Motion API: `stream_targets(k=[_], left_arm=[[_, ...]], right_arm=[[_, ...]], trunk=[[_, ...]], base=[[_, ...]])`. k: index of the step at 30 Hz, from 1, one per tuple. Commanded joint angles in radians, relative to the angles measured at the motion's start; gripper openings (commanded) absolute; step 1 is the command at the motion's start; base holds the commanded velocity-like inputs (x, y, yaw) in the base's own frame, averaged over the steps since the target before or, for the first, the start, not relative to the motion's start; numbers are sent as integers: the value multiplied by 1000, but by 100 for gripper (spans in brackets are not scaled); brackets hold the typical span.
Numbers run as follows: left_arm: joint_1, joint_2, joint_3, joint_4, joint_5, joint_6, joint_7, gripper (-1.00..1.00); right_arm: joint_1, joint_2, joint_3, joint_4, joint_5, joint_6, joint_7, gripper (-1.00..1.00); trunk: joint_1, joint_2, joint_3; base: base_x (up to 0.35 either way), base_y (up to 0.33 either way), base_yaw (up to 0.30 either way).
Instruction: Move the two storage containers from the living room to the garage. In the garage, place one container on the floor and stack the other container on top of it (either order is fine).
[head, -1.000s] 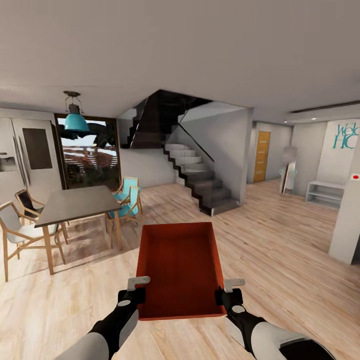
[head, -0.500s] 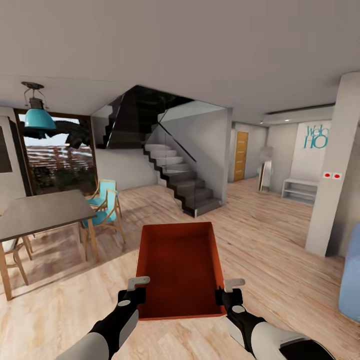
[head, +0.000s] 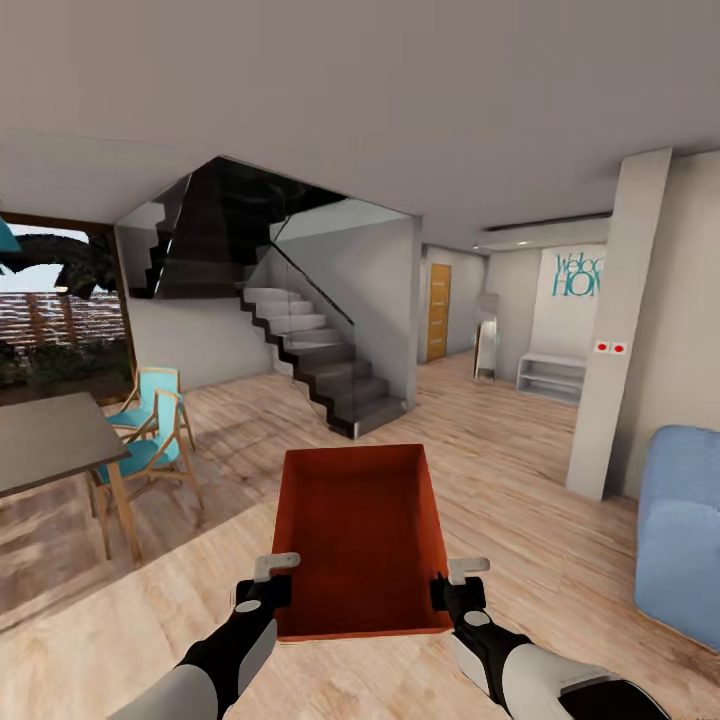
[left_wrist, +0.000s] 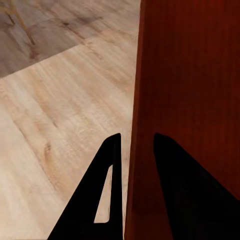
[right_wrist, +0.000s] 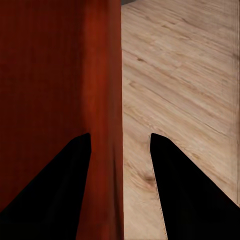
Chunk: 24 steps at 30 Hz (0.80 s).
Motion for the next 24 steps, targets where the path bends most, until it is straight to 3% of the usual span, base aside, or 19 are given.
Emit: stream_targets(k=[1, 24], left_arm=[[0, 62, 3, 1, 10, -1, 12, -100], [0, 62, 3, 1, 10, -1, 12, -100]], right_arm=[[-2, 1, -74, -42, 27, -89, 1, -100], [-2, 1, -74, -42, 27, -89, 1, -100]], trunk=[[1, -1, -2], [1, -1, -2]], base=[[322, 95, -269], [322, 95, -269]])
